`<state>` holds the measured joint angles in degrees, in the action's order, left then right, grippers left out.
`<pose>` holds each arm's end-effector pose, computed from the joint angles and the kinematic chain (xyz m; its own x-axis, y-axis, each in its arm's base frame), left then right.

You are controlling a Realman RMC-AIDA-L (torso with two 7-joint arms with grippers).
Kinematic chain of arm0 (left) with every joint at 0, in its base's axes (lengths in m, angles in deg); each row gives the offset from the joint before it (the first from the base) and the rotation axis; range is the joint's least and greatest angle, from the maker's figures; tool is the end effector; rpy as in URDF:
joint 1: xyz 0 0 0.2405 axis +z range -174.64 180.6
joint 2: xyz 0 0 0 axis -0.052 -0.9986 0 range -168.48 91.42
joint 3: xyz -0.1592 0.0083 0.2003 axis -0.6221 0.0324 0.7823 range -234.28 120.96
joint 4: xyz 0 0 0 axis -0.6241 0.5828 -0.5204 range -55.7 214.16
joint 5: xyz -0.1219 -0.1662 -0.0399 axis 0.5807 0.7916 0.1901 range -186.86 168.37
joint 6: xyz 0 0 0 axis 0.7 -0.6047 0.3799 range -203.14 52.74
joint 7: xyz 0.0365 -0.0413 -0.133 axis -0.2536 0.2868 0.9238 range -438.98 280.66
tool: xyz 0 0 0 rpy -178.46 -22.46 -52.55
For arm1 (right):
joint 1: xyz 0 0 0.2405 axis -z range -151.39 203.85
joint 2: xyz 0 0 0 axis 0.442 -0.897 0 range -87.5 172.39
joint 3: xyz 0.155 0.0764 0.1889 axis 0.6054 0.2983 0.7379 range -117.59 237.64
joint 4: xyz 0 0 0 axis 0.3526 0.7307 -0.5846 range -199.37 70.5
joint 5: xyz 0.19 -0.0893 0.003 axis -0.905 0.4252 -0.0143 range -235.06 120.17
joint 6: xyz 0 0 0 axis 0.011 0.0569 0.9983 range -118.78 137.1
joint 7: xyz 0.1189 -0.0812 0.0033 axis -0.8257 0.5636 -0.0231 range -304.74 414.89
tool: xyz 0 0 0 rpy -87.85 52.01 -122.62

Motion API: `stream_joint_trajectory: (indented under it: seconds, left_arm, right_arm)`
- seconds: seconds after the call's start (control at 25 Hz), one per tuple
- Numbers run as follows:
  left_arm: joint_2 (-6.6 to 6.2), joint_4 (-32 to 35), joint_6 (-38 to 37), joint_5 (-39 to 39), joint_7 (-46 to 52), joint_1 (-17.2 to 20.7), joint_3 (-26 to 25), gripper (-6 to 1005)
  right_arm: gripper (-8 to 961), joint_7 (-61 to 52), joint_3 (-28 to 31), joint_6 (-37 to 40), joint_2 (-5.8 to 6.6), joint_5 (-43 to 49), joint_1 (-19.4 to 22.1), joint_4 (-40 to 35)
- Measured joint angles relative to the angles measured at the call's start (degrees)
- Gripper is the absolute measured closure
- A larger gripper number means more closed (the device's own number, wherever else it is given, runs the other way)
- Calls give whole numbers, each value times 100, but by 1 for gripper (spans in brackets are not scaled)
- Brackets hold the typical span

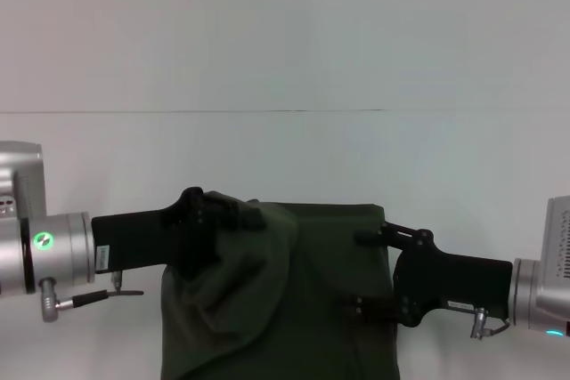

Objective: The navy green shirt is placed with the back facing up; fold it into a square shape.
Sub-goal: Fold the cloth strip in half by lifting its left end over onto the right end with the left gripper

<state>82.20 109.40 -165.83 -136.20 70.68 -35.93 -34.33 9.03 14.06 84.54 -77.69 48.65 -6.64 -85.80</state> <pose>-0.2405 0.3454 -0.0183 -0.2405 0.9415 0.2362 0.8563 0.0912 0.5084 0.2665 0.3290 -0.0612 0.9092 -0.0202 -0.4159 -0.1798 -0.9199 -0.3485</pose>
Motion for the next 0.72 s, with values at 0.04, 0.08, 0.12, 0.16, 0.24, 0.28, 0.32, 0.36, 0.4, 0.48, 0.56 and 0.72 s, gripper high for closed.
stream_joint_trajectory:
  seconds: [0.04, 0.08, 0.12, 0.16, 0.24, 0.28, 0.32, 0.36, 0.4, 0.48, 0.56, 0.72]
  left_arm:
    - [30, -4, 18, 72, -90, 23, 5, 842]
    - [49, -12, 25, 129, -171, 37, 9, 841]
    - [70, -33, 21, 183, -265, 50, 11, 840]
    - [87, -89, 4, 254, -402, 54, 15, 839]
    - [103, -244, -36, 375, -652, 54, 11, 836]
    - [104, -373, -54, 484, -810, 47, 15, 814]
    - [104, -471, -60, 559, -920, 39, 15, 793]
    - [105, -570, -59, 615, -999, 30, 23, 771]
    - [106, -629, -46, 640, -1062, 25, 24, 750]
    - [120, -697, -21, 654, -1139, 22, 4, 707]
    - [137, -706, -7, 694, -1193, 39, -15, 664]
    - [151, -746, 14, 773, -1215, 80, -19, 551]
  right_arm:
    - [76, 0, 0, 11, 0, -13, 16, -9]
    - [76, -2, 0, 33, 0, -25, 38, -30]
    - [76, -14, 0, 47, 0, -35, 68, -65]
    - [76, -26, 0, 58, 0, -49, 111, -113]
    - [75, -51, 0, 69, 3, -120, 232, -234]
    - [75, -57, 0, 77, 3, -209, 330, -314]
    - [75, -59, 0, 80, 7, -282, 414, -374]
    - [75, -62, 0, 95, 14, -384, 507, -433]
    - [75, -63, 0, 107, 19, -446, 573, -469]
    - [76, -72, 5, 136, 35, -582, 720, -531]
    - [76, -82, 49, 142, 44, -622, 794, -543]
    - [77, -89, 249, 144, 42, -625, 893, -524]
